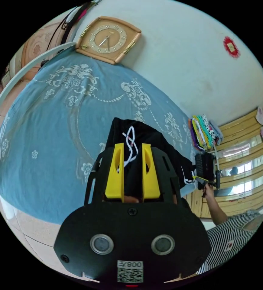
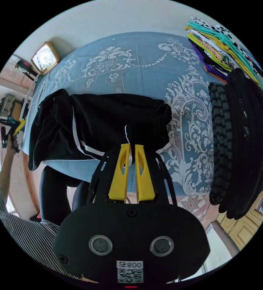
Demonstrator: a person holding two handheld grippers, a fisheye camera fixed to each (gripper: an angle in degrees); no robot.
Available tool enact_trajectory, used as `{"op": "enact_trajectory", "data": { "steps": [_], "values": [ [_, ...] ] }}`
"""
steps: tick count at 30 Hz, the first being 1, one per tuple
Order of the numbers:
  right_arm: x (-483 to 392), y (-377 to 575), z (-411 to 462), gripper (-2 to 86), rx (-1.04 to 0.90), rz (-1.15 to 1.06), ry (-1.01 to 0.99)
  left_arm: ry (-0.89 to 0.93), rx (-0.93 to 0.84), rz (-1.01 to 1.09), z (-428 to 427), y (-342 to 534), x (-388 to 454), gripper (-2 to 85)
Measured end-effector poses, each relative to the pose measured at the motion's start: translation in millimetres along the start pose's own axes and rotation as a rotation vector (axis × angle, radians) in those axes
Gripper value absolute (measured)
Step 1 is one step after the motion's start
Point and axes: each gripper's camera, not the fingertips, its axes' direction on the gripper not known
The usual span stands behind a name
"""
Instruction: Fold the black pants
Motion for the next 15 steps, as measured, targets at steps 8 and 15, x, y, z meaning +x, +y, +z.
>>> {"op": "enact_trajectory", "data": {
  "steps": [8,15],
  "values": [
    [12.7,3.0,8.1,1.7,0.006,0.015,-0.089,-0.254,-0.158,-0.024,45.9,-76.2,-1.4,6.7],
    [24.6,10.7,-2.3,1.3,0.076,0.028,-0.194,-0.194,-0.122,0.028,10.5,-80.7,-2.3,2.4]
  ]
}}
